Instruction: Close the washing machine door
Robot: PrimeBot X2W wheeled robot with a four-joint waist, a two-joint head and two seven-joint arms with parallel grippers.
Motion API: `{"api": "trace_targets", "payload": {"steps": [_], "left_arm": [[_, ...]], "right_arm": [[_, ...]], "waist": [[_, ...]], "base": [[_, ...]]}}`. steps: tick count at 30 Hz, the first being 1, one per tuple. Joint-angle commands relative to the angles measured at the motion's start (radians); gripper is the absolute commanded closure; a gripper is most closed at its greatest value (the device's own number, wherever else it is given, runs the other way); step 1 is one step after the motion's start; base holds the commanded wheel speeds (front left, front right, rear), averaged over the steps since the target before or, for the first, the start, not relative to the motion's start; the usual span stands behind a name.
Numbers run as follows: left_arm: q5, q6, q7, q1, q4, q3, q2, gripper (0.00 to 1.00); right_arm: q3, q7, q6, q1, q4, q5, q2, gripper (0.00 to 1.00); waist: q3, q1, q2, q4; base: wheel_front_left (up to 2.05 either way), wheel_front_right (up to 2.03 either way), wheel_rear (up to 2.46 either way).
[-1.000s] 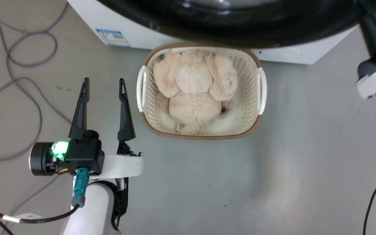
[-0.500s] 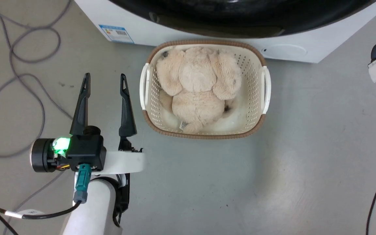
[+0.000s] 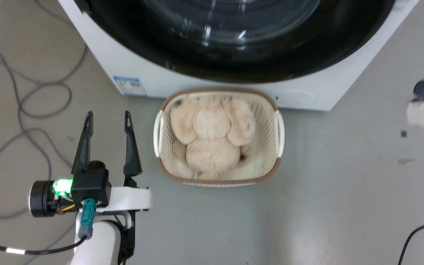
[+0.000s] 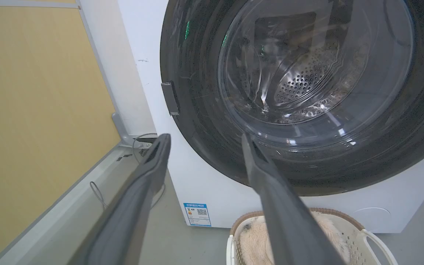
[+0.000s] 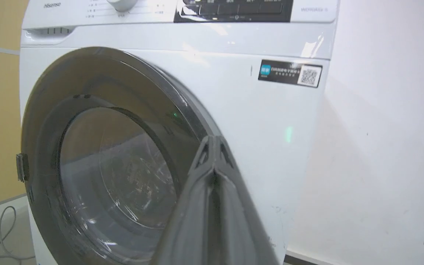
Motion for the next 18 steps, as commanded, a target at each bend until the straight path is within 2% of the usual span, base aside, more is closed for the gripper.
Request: {"api": "trace_targets", "payload": {"steps": [1,6,11,13,14,18], "left_arm": [[-0.001,0.003,-0.006,0.017,0.003,0.005,0.004,0.0],[-0.004,0.006,-0.006,0.062,0.003,0.014,0.011,0.0],[-0.005,0.003,-0.006,0.111,0.009,0.019,0.017,0.0],[-0.005,0.002,-0.006,0.131,0.009,0.021,0.019,0.0],[-0.005,0.002,-0.006,0.14,0.008,0.023,0.02,0.0],[-0.004,0.001,-0.006,0.174,0.0,0.024,0.023,0.0]], "right_arm": [[-0.006,-0.004,-0.001,0.033,-0.022,-0.018,0.016,1.0],[-0.023,-0.004,-0.001,0.144,-0.089,-0.053,0.086,1.0],[0.026,-0.004,-0.001,0.268,-0.072,-0.045,0.13,1.0],[0.038,-0.004,-0.001,0.312,-0.053,-0.03,0.144,0.3],[0.041,-0.004,-0.001,0.331,-0.048,-0.019,0.153,0.0],[0.039,-0.004,-0.001,0.402,-0.04,0.007,0.188,0.0]], "waist": [[-0.048,0.0,0.0,-0.016],[-0.126,0.0,0.0,-0.033],[-0.191,0.0,0.0,-0.047],[-0.213,0.0,0.0,-0.052],[-0.223,0.0,0.0,-0.055],[-0.257,0.0,0.0,-0.06]], "base": [[0.0,0.0,0.0],[0.0,0.0,0.0],[0.0,0.0,0.0],[0.0,0.0,0.0],[0.0,0.0,0.0],[0.0,0.0,0.0]]}}
